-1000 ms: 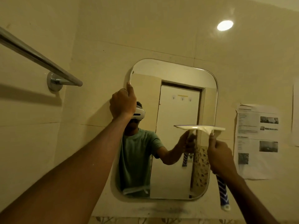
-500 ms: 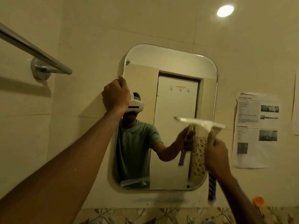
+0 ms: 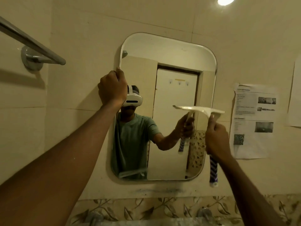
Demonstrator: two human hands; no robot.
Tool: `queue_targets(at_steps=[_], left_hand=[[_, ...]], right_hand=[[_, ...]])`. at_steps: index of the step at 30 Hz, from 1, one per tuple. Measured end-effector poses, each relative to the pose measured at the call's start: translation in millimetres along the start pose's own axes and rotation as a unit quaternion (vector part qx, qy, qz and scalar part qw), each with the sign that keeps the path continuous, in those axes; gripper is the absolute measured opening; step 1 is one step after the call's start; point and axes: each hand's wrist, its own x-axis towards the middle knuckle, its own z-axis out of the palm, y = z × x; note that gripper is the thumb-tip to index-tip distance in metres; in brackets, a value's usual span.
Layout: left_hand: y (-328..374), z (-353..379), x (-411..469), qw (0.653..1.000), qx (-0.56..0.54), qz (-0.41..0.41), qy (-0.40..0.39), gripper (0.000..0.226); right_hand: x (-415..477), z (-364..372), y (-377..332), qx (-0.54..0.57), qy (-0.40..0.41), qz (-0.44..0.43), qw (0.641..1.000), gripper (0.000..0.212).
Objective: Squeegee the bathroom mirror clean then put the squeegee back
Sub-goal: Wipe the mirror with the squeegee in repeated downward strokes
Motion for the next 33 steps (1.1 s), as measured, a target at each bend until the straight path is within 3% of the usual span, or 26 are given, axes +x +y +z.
queue_targets(at_steps=[4,7,11,15,20,23,29,33], left_hand=[[0.8,0.0,-0.4,1.0,-0.01,-0.004,-0.007,0.053],[1.3,-3.4,0.3,1.0,-0.022,-0.007,-0.011,0.055],[-2.9,-10.6,6.8,0.997,-0.061,-0.025,-0.042,0.06],[-10.6,-18.0,16.1,0.989,-0.097,-0.057,-0.092,0.061],[-18.6,-22.9,22.8,0.975,-0.133,-0.079,-0.156,0.052],[-21.1,-22.9,23.1,0.968,-0.169,-0.084,-0.162,0.046],[-20.3,-23.6,20.8,0.971,-0.152,-0.051,-0.177,0.058],[-18.5,-30.0,22.4,0.964,-0.167,-0.064,-0.197,0.061]], right_hand=[[-86.1,20.5,58.7,-0.03,-0.005,0.093,0.995,0.068],[-113.7,17.1,62.6,-0.084,-0.011,0.14,0.986,0.068],[-52.8,5.9,-1.6,-0.028,-0.034,0.038,0.998,0.059],[53.2,15.7,-108.9,-0.032,0.007,-0.088,0.996,0.055],[129.5,29.7,-185.7,-0.091,0.021,-0.112,0.989,0.038],[108.5,39.1,-169.5,-0.087,0.017,-0.091,0.992,0.041],[-26.9,70.9,-81.4,-0.073,-0.01,-0.02,0.997,0.053],[-8.1,63.1,-113.6,-0.051,-0.017,-0.004,0.999,0.05]])
